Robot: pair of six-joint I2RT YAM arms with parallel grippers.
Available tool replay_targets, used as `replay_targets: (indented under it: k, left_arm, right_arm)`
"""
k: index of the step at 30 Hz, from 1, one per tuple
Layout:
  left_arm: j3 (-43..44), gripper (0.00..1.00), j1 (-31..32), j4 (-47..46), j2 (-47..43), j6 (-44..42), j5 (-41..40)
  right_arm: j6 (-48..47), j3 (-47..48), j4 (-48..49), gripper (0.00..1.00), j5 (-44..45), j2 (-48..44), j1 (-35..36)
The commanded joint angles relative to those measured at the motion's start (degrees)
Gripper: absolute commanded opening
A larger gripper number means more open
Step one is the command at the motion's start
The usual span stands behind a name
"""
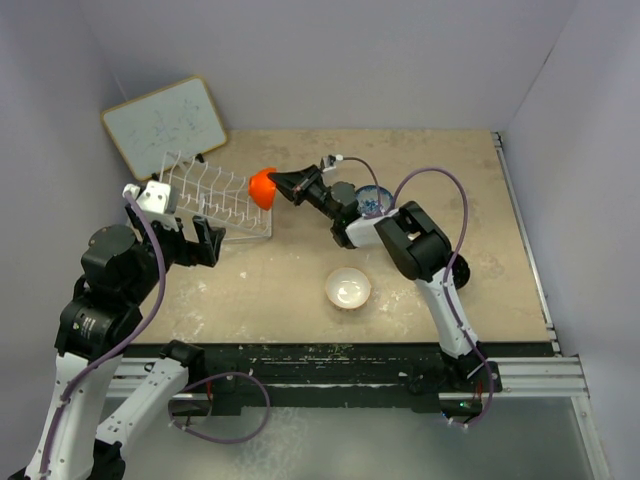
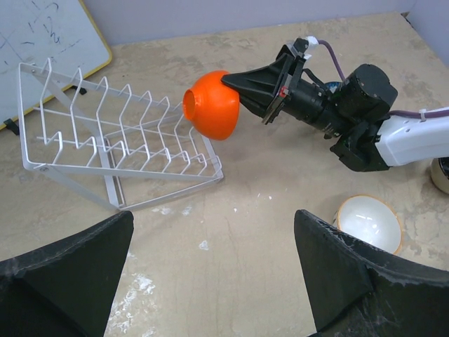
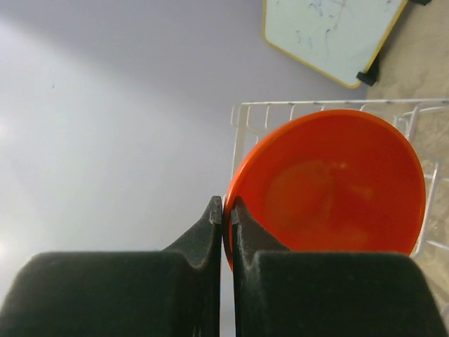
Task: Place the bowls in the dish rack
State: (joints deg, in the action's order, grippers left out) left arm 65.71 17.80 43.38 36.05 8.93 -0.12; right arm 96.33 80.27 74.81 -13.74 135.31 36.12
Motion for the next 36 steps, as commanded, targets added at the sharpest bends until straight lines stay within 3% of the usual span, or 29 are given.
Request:
replay_targets:
  k: [1, 8, 19, 25, 31, 33, 36]
  left_arm:
    - [-0.26, 0.99, 0.24, -3.74, 0.66, 0.56, 1.26]
    - [-0.32, 0.99, 0.25, -4.04, 0.87, 0.65, 1.43]
    - [-0.22, 0.99, 0.3, -3.97, 0.89, 0.06, 1.0]
    - [-0.19, 0.99, 0.24, -3.91, 0.82, -0.1, 0.82]
    - [-0.12, 0.99, 0.27, -3.83, 0.86, -0.14, 0.83]
    - [-0.2, 0.99, 0.29, -3.76, 0.77, -0.23, 0.67]
    - [-0.15, 0.99, 0.26, -3.61, 0.72, -0.15, 0.56]
  right_arm:
    - [2.68, 1.09, 9.7, 0.0, -2.67, -0.85, 0.57]
    - [7.4, 3.02, 11.48, 0.0, -3.76, 3.61, 0.95]
    - [7.69, 4.24, 6.05, 0.01, -5.01, 4.46, 1.14]
    - [8.52, 5.59, 2.3, 0.15, -7.46, 5.95, 1.32]
    - [8.53, 6.63, 0.2, 0.22, -9.26, 6.99, 1.28]
    - [8.69, 6.52, 0.42, 0.23, -9.63, 7.24, 1.26]
    - [8.69, 6.04, 0.93, 0.16, -10.28, 7.3, 1.31]
